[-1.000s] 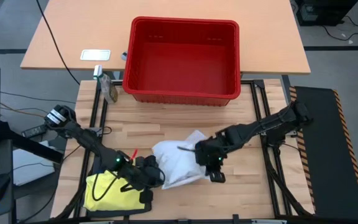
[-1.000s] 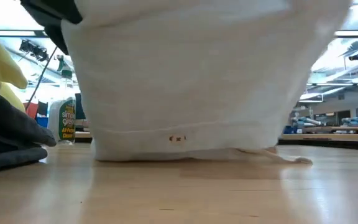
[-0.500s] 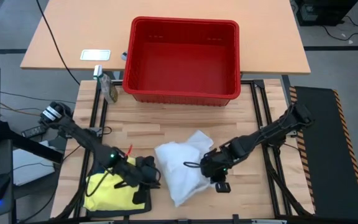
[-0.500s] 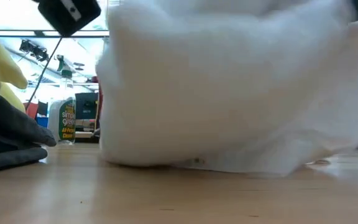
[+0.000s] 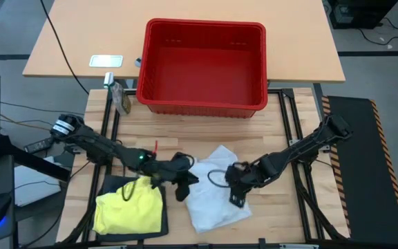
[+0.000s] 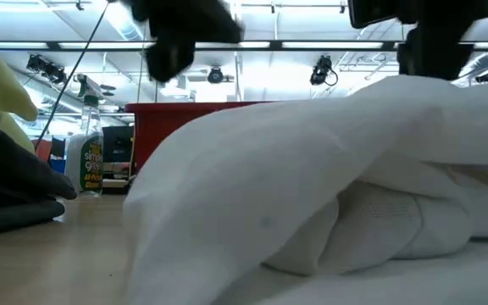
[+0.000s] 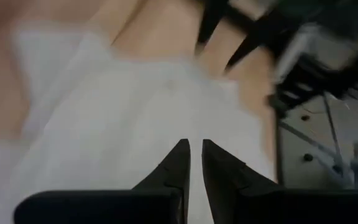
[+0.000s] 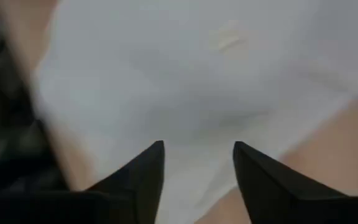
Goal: Fold laundry
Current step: Fold the white polo shirt
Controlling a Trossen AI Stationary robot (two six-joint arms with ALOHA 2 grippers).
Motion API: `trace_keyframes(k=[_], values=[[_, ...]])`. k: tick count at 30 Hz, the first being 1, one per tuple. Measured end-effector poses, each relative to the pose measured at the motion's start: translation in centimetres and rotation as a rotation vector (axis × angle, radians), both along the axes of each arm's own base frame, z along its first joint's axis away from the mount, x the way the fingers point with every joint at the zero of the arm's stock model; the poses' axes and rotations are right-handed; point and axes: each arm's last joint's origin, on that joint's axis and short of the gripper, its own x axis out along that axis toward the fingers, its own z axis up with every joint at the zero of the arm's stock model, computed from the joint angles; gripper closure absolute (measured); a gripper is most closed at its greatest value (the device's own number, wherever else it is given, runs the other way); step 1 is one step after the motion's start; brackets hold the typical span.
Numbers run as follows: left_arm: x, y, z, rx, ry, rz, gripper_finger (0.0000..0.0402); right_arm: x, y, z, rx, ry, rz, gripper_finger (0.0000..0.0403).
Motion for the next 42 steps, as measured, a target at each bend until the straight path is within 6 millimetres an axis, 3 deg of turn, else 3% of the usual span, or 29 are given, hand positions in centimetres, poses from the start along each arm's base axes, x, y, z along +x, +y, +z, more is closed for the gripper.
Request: trace_keyframes(k=[5, 7, 10, 13, 16, 20, 24, 33, 37, 42], values=[[-1.0, 1.2, -2.1, -0.218, 0.263, 0.249, 0.0349, -0.7, -3.0, 1.5, -0.096, -0.023, -0.281, 0.0139], [-1.7, 1.3, -1.4, -0.245, 0.263, 0.276, 0.0329, -0.7, -4.2, 1.7, -0.083, -0.008, -0.349, 0.011], [-2.3, 1.5, 0.4, -0.285, 0.209, 0.276, 0.0283, -0.5, -5.4, 1.6, -0.066, -0.036, -0.32, 0.0079], [-2.7, 2.1, 0.4, -0.287, 0.239, 0.31, 0.0226, -0.2, -6.3, 1.2, -0.003, -0.072, -0.289, 0.0065], [-3.3, 2.5, -0.5, -0.271, 0.34, 0.373, 0.0163, -0.3, -7.6, 0.2, -0.001, -0.068, -0.309, 0.0063], [-3.9, 3.2, -3.2, -0.28, 0.46, 0.469, 0.0087, -1.0, -9.6, -3.0, 0.021, -0.041, -0.406, 0.0066], [-3.8, 3.9, -5.2, -0.374, 0.382, 0.454, 0.0041, -1.4, -10.9, -6.2, 0.136, -0.123, -0.475, 0.0066], [-5.6, 6.3, -9.9, -0.543, 0.187, 0.496, 0.0042, -3.1, -14.0, -9.7, 0.156, -0.203, -0.534, 0.0066], [-6.0, 7.0, -10.5, -0.561, 0.198, 0.548, 0.0063, -3.5, -15.3, -10.4, 0.225, -0.309, -0.509, 0.0066], [-4.7, 7.1, -9.8, -0.508, 0.098, 0.495, 0.0114, -2.7, -15.5, -11.5, 0.329, -0.426, -0.425, 0.0067]])
